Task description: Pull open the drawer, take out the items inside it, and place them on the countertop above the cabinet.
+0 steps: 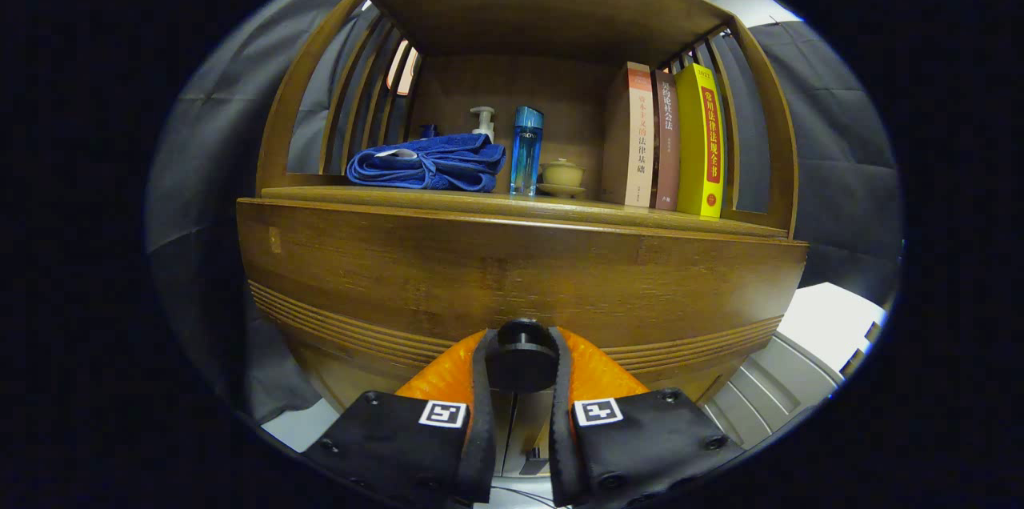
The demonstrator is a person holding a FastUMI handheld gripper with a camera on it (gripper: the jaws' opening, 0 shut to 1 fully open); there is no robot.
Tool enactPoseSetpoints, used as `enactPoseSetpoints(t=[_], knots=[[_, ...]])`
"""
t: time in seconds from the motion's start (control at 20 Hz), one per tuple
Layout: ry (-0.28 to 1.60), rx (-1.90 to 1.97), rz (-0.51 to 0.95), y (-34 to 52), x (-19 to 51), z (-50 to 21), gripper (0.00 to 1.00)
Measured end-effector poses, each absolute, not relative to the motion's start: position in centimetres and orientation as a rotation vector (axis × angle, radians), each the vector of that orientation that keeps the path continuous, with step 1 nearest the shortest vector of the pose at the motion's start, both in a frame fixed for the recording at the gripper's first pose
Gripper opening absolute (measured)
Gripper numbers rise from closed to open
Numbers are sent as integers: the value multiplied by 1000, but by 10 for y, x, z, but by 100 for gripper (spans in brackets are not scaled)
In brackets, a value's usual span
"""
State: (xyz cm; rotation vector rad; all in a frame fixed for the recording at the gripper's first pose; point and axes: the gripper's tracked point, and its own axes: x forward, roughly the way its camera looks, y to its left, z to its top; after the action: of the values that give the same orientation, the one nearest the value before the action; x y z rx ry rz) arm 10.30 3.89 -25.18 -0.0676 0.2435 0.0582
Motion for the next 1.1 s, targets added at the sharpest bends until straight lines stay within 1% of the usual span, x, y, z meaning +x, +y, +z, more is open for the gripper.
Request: enactPoseSetpoints(t=[0.45,1.1], knots=[[316,-30,66,36,54,-242,35],[349,-24,68,36,-16,-227,35]])
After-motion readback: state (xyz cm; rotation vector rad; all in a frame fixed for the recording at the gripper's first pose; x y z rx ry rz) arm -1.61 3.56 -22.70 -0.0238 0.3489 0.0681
